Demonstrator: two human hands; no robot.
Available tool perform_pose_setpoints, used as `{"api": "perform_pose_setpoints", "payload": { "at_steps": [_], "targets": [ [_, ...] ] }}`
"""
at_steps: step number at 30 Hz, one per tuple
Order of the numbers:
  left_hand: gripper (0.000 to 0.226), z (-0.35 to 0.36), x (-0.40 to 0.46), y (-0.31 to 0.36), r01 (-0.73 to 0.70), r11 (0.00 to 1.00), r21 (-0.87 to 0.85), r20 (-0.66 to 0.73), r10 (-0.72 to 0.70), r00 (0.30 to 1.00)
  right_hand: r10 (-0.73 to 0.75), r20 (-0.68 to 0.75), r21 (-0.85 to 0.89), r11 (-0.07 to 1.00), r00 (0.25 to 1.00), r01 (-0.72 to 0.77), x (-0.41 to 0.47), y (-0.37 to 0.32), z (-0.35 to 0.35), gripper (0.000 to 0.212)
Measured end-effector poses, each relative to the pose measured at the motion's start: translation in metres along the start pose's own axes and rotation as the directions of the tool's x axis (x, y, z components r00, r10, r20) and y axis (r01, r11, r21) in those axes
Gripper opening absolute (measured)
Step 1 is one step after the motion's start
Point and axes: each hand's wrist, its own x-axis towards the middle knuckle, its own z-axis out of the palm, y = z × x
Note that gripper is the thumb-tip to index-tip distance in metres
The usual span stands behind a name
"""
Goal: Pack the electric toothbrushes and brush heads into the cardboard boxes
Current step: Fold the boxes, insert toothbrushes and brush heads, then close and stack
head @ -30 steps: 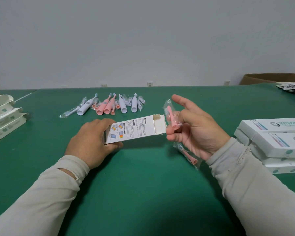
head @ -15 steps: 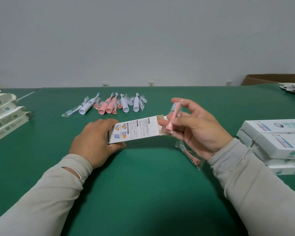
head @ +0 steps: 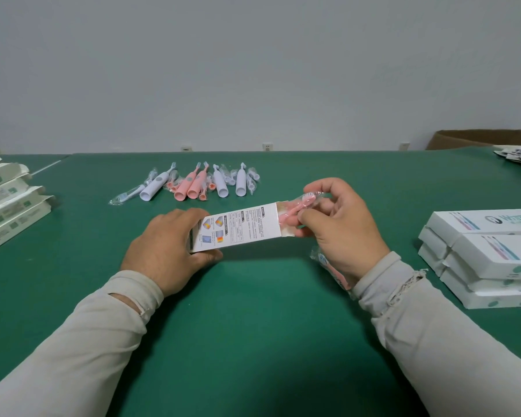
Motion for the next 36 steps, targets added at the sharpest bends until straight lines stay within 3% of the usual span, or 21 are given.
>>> {"api": "perform_pose_setpoints", "payload": {
  "at_steps": [4, 7, 10, 13, 16, 20, 28, 31, 33, 35, 36],
  "targets": [
    [0.053, 0.000, 0.000, -0.001, 0.002, 1.000, -0.002, -0.004, -0.002, 1.000, 0.022, -0.023, 0.042, 0.999, 1.000, -0.021, 0.003, 0.003, -0.002, 0.016],
    [0.054, 0.000, -0.001, -0.001, 0.000, 1.000, -0.012, -0.019, -0.001, 1.000, -0.010, -0.070, -0.171, 0.985, 0.998, -0.002, 0.004, 0.008, -0.005, 0.022],
    [0.054, 0.000, -0.001, 0.000, -0.009, 1.000, -0.009, -0.006, 0.009, 1.000, -0.108, -0.068, -0.427, 0.901, 0.992, 0.069, 0.005, 0.011, -0.009, 0.030],
    [0.054, 0.000, -0.001, 0.000, -0.016, 1.000, -0.006, -0.002, 0.016, 1.000, -0.163, -0.086, -0.521, 0.848, 0.983, 0.095, 0.006, 0.010, -0.012, 0.029],
    [0.055, 0.001, -0.001, 0.001, -0.015, 1.000, 0.006, -0.015, 0.015, 1.000, -0.217, -0.062, -0.590, 0.796, 0.974, 0.140, 0.006, 0.012, -0.011, 0.014],
    [0.055, 0.001, -0.002, 0.002, -0.023, 0.999, 0.024, -0.015, 0.023, 1.000, -0.222, 0.034, -0.579, 0.790, 0.974, 0.200, 0.002, 0.013, -0.004, 0.019],
    [0.058, 0.000, -0.002, 0.007, -0.042, 0.998, 0.042, -0.003, 0.042, 0.999, -0.114, -0.014, -0.438, 0.894, 0.993, 0.096, 0.002, 0.011, -0.001, 0.023],
    [0.057, 0.002, -0.003, 0.008, -0.046, 0.999, 0.024, -0.006, 0.046, 0.999, 0.101, 0.169, -0.328, 0.944, 0.981, -0.041, -0.002, 0.005, 0.003, 0.008],
    [0.057, 0.003, -0.003, 0.006, -0.050, 0.998, 0.027, 0.008, 0.050, 0.999, 0.239, 0.232, -0.277, 0.946, 0.943, -0.171, -0.002, 0.002, 0.001, 0.014],
    [0.057, 0.003, -0.002, 0.004, -0.037, 0.999, 0.027, 0.009, 0.037, 0.999, 0.210, 0.163, -0.215, 0.961, 0.964, -0.173, 0.002, -0.003, -0.007, 0.011],
    [0.057, 0.003, -0.002, 0.003, -0.026, 0.999, 0.025, 0.003, 0.026, 1.000, 0.139, 0.079, -0.263, 0.958, 0.987, -0.114, 0.007, -0.005, -0.016, 0.005]
  ]
}}
